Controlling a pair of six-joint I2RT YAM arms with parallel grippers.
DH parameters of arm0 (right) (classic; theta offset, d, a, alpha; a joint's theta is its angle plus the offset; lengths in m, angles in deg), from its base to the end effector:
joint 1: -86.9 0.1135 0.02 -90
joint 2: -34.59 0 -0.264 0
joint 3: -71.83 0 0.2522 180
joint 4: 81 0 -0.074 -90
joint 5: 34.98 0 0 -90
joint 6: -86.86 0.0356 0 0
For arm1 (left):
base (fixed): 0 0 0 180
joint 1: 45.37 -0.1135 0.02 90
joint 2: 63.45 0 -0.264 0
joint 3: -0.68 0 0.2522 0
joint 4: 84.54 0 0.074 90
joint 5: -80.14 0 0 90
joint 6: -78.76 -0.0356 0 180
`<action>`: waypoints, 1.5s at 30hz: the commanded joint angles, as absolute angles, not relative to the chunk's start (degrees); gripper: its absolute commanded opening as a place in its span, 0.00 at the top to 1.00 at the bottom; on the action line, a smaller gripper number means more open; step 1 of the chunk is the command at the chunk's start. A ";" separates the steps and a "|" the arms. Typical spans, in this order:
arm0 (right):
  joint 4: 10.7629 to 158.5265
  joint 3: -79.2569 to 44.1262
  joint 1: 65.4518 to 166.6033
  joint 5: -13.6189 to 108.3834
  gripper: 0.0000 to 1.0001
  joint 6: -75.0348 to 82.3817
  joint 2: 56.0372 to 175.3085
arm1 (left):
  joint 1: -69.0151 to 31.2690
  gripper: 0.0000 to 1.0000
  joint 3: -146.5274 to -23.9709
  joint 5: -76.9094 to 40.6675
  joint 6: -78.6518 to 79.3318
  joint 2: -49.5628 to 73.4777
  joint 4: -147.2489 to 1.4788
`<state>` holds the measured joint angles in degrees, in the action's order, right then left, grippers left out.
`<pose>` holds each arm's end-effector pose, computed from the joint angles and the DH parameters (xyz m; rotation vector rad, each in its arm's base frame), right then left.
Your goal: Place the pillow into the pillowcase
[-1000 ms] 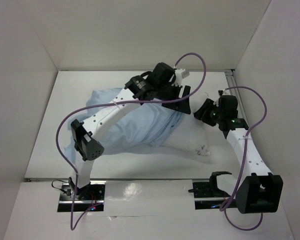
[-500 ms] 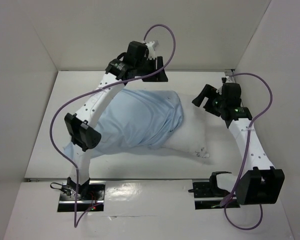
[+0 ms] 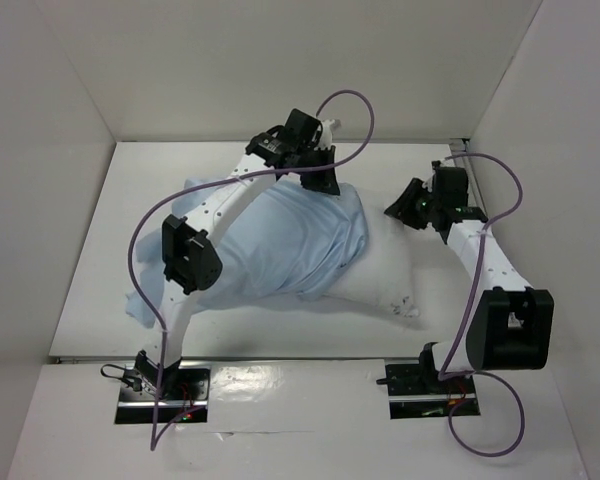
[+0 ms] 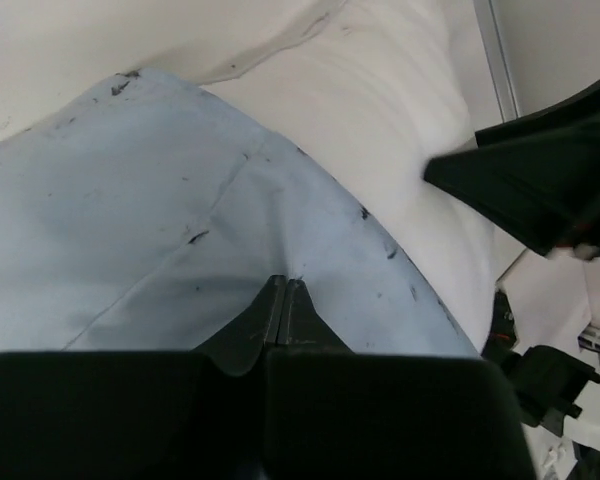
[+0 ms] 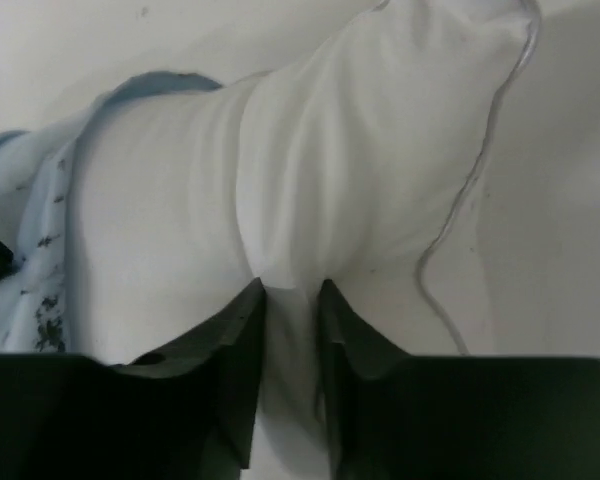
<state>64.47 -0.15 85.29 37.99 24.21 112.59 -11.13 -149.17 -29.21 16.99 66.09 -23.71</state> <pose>0.2982 0.0020 0.2750 0.4218 2.2677 0.5719 0.4120 -0.2947 0.3347 0.3152 2.3951 -0.9265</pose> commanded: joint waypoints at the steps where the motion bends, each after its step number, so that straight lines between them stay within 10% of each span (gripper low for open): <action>1: 70.47 3.04 90.38 32.00 0.74 27.34 112.12 | -11.53 1.00 -149.31 -32.89 15.57 60.66 -24.20; 3: 72.14 6.20 94.53 34.53 1.00 27.88 110.01 | -12.06 1.00 -149.31 -32.10 14.86 58.21 -24.20; 14: 69.69 12.89 107.82 44.56 1.00 29.74 100.86 | -12.06 0.99 -147.46 -26.23 12.85 54.41 -21.05; 20: 68.89 12.28 107.82 44.56 1.00 29.20 102.09 | -5.66 0.31 -145.19 -4.70 11.17 49.67 -13.84; 28: 68.89 12.81 107.82 44.56 1.00 28.68 102.71 | -0.81 0.20 -139.22 6.93 12.75 51.69 -5.30; 37: 67.13 12.81 106.77 45.71 1.00 27.62 102.09 | -1.95 0.44 -139.54 7.81 12.75 52.48 -4.69; 40: 66.53 12.28 106.76 46.23 1.00 27.62 101.56 | -2.48 1.00 -144.28 8.33 13.28 53.80 -3.29; 45: 67.74 10.97 107.63 43.17 1.00 26.48 101.04 | -3.62 1.00 -144.83 -4.82 12.14 48.89 -11.96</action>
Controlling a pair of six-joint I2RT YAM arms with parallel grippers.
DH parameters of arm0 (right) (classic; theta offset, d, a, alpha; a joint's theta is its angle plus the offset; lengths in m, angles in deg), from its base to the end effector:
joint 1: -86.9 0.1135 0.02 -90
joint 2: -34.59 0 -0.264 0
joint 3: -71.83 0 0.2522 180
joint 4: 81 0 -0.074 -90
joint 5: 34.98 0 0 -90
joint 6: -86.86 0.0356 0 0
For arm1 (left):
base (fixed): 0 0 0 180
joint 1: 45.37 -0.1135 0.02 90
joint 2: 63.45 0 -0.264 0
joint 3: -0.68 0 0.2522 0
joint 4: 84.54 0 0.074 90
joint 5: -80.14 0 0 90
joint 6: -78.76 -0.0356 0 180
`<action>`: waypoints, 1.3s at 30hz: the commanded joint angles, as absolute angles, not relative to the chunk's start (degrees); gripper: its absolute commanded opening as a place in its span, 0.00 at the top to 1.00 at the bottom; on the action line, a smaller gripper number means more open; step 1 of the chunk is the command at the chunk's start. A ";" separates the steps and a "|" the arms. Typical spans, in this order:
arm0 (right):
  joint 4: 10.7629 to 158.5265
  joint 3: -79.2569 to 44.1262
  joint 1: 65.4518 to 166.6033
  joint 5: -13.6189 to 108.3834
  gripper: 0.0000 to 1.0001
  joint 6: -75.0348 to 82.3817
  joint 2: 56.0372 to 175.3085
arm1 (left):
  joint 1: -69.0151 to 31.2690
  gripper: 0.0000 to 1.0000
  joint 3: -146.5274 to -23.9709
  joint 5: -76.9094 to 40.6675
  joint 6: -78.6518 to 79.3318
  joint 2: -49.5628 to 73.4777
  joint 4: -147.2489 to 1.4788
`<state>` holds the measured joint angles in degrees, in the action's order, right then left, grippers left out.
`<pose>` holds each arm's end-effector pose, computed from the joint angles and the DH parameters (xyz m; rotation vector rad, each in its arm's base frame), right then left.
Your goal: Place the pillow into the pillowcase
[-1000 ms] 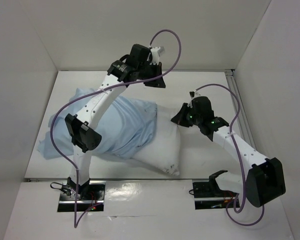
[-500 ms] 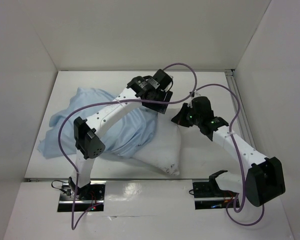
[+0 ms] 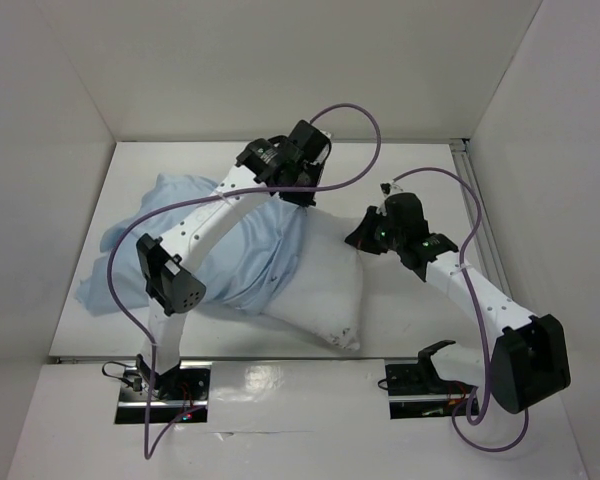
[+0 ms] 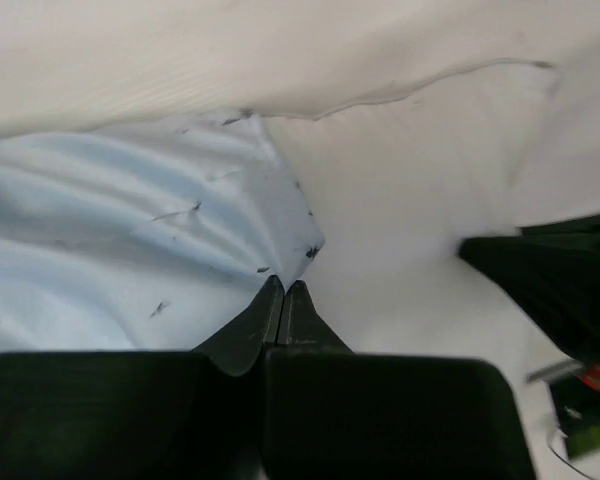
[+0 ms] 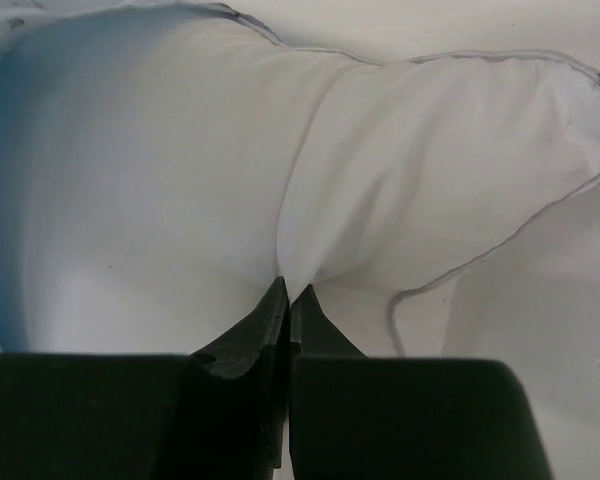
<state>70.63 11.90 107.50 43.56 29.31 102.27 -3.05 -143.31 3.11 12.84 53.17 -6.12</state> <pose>0.2386 0.0973 0.2595 0.1199 2.2826 0.7230 0.3238 -0.2840 0.3809 0.2903 2.4282 -0.2407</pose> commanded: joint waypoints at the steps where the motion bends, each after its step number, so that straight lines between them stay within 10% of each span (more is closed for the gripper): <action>1: 68.36 10.96 108.34 41.42 1.00 26.48 101.04 | -3.62 1.00 -144.31 -13.20 12.14 47.14 -14.33; 10: 80.12 10.06 118.37 49.46 1.00 34.46 96.65 | 5.43 1.00 -150.99 -43.24 25.04 53.45 -34.90; 17: 92.80 19.05 107.05 48.09 1.00 38.69 100.58 | -3.17 0.98 -147.61 -42.74 25.61 55.55 -37.60; 22: 86.05 9.83 100.45 43.61 0.98 34.22 103.93 | -3.19 0.27 -141.34 -29.23 17.69 45.68 -30.27; 23: 84.12 7.99 99.39 42.64 0.88 31.95 104.63 | -3.19 0.20 -138.53 -22.58 15.41 42.84 -30.26; 25: 77.62 3.33 97.01 41.93 0.33 29.91 105.86 | -2.14 0.14 -129.30 -15.17 14.78 37.21 -28.87; 28: 70.84 1.56 94.47 41.40 0.09 27.63 103.42 | -0.82 0.13 -117.35 -2.68 16.17 26.40 -28.07; 35: 58.62 1.56 89.80 39.20 0.01 25.16 93.31 | 6.03 0.38 -88.08 9.21 28.91 6.35 -27.54; 39: 53.78 3.75 89.80 35.70 0.01 24.54 89.62 | 8.94 0.32 -76.03 7.63 33.30 4.67 -34.11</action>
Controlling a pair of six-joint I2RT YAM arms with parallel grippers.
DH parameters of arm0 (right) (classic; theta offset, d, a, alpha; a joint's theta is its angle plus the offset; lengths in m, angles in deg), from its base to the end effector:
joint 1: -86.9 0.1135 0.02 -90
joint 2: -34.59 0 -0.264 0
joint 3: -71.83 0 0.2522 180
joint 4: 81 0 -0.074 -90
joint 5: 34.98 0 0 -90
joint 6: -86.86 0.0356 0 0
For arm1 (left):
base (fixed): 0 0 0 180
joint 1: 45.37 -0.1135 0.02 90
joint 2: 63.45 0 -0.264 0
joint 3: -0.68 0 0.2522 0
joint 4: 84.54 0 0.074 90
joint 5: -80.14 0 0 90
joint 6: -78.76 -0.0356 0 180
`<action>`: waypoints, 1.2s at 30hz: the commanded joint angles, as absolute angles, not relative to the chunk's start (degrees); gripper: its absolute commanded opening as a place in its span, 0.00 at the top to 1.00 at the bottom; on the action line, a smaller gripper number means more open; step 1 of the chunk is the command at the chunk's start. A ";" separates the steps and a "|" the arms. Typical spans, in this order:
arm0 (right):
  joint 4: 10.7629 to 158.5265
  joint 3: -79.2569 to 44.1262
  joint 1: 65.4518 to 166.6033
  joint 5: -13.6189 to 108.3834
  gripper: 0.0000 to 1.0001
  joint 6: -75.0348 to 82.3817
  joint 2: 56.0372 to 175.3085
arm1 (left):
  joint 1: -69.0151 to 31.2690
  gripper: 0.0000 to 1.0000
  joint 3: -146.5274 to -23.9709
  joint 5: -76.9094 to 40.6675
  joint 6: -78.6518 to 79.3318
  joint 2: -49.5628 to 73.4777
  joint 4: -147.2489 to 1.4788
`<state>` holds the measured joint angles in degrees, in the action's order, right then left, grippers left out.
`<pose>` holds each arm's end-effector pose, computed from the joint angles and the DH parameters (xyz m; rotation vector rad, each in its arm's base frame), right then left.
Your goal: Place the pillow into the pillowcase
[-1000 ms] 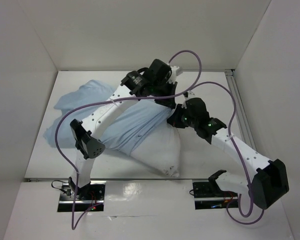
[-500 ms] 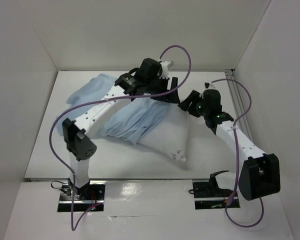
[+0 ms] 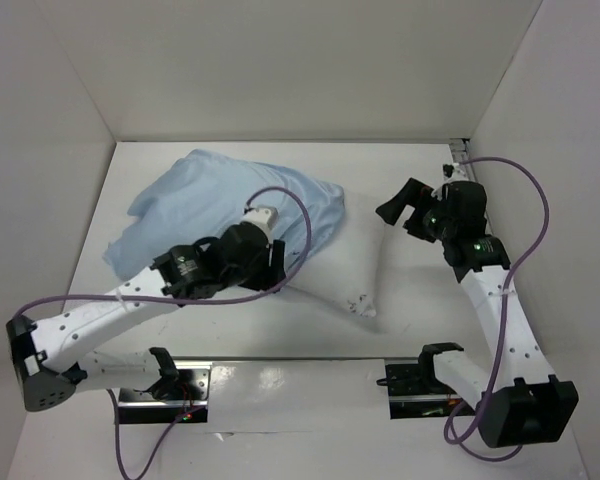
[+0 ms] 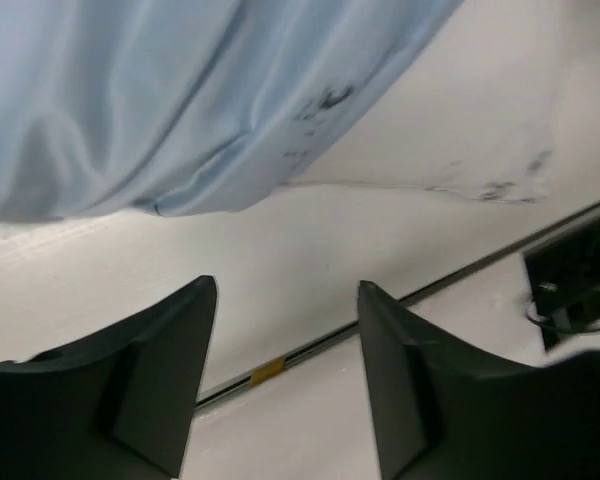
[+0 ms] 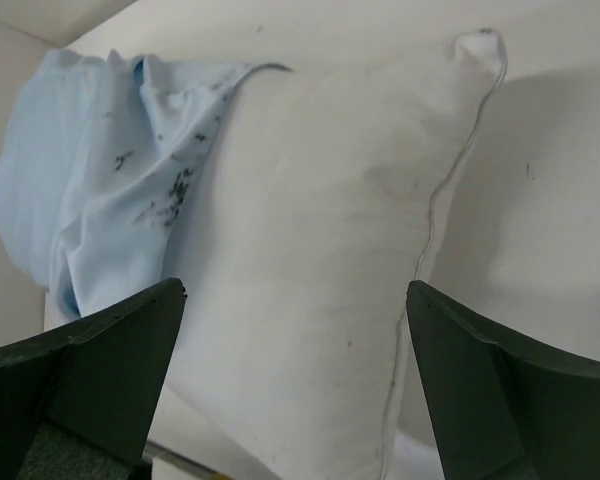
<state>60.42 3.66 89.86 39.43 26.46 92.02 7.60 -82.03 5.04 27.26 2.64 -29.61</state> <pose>0.2206 0.0210 0.3324 0.3137 2.0737 0.6278 0.1517 -0.1859 0.3598 0.1434 2.2731 -0.5810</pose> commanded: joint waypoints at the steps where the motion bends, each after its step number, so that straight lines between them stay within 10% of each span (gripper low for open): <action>1: 52.30 4.97 89.80 35.17 0.01 24.54 88.39 | 9.73 0.27 -72.88 8.50 33.93 4.67 -35.44; 10: 47.10 12.36 89.80 27.17 0.01 22.87 83.99 | 7.90 0.11 -67.22 16.68 33.23 11.43 -44.59; 23: 47.10 15.79 90.33 23.30 0.01 21.73 83.99 | 0.86 0.35 -60.98 11.50 30.60 15.04 -54.08; 30: 45.87 16.32 91.90 18.37 0.01 18.05 86.62 | 0.86 0.89 -62.12 11.42 31.65 15.04 -51.98; 36: 62.17 22.99 100.33 15.91 0.13 29.17 87.23 | 3.32 1.00 -67.65 8.87 31.13 14.42 -48.91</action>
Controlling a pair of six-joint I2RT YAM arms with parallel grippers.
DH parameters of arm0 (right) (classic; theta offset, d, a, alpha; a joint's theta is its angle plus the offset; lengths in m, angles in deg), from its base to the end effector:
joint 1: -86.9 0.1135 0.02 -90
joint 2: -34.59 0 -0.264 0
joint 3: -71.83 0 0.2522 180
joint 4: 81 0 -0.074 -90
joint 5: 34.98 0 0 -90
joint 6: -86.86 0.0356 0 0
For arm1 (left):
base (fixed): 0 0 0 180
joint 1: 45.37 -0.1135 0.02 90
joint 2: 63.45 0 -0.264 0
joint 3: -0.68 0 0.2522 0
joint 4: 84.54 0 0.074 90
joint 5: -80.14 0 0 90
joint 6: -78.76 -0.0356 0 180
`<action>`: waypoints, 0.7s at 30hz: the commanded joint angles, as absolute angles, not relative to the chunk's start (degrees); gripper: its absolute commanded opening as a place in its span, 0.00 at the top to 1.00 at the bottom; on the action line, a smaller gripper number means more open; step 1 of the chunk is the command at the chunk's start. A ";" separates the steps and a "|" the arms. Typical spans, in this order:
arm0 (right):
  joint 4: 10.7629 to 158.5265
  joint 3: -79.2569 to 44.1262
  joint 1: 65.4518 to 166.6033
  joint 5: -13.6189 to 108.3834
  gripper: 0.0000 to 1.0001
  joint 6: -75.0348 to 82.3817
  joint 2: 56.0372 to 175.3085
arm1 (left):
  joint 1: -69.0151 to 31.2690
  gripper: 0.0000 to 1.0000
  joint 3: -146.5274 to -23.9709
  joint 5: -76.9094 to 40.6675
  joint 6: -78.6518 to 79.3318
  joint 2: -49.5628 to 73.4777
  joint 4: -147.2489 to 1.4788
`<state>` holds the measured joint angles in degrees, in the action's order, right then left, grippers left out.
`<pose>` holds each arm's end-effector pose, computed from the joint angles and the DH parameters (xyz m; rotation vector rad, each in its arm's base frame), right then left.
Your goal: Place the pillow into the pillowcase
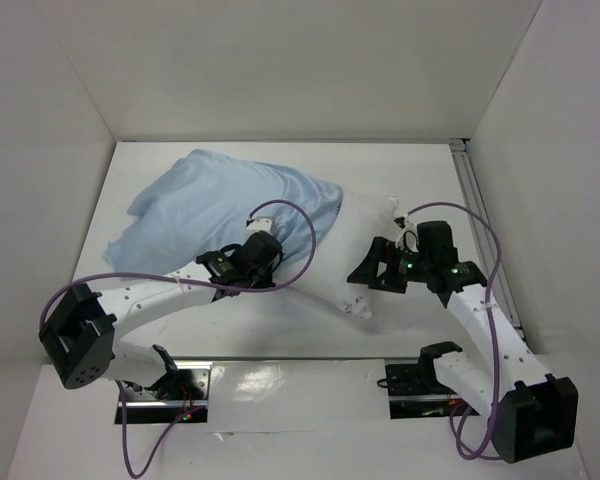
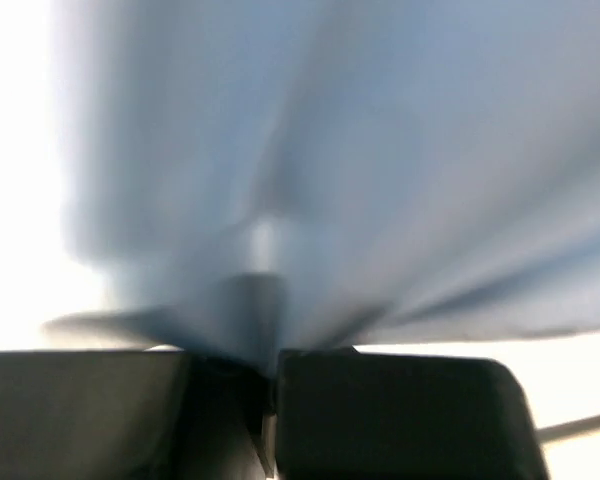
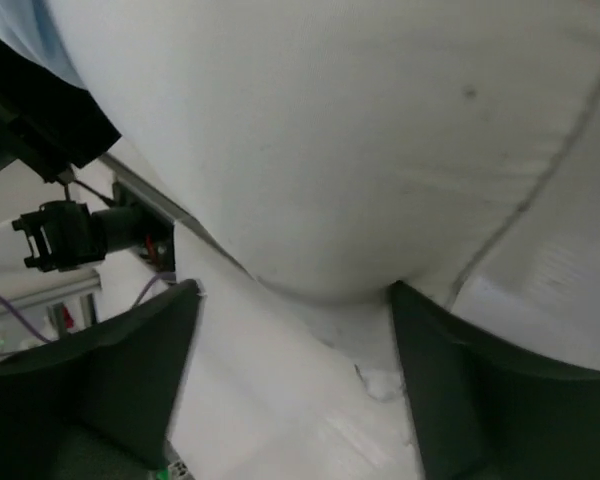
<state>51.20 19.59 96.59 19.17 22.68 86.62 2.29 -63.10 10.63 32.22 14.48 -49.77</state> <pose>0.1731 0.0507 0.2466 0.0389 2.4461 1.0350 0.1977 -0.1985 0.2291 -0.0737 2.3791 -0.3348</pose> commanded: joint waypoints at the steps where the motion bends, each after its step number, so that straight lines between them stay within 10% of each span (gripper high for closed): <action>1: 69.70 23.70 104.52 17.65 0.26 33.99 88.98 | 4.80 1.00 -70.36 8.34 30.60 14.42 -48.29; 2: 72.21 22.92 106.57 19.32 0.39 34.99 90.65 | 5.42 1.00 -71.86 8.33 30.60 14.42 -47.41; 4: 73.55 19.51 109.65 26.35 0.95 35.00 95.04 | 6.83 1.00 -74.59 7.81 29.47 14.42 -44.96; 5: 72.94 14.96 110.36 27.85 1.00 34.22 99.67 | 7.97 1.00 -77.13 7.20 29.45 14.94 -43.81; 21: 86.10 1.03 98.31 27.95 1.00 38.07 110.95 | 6.33 1.00 -107.48 -7.03 19.26 18.44 -36.50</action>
<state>75.92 4.64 96.29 27.32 36.08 107.45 7.97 -92.37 2.92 23.90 16.08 -29.92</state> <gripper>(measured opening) 0.021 0.088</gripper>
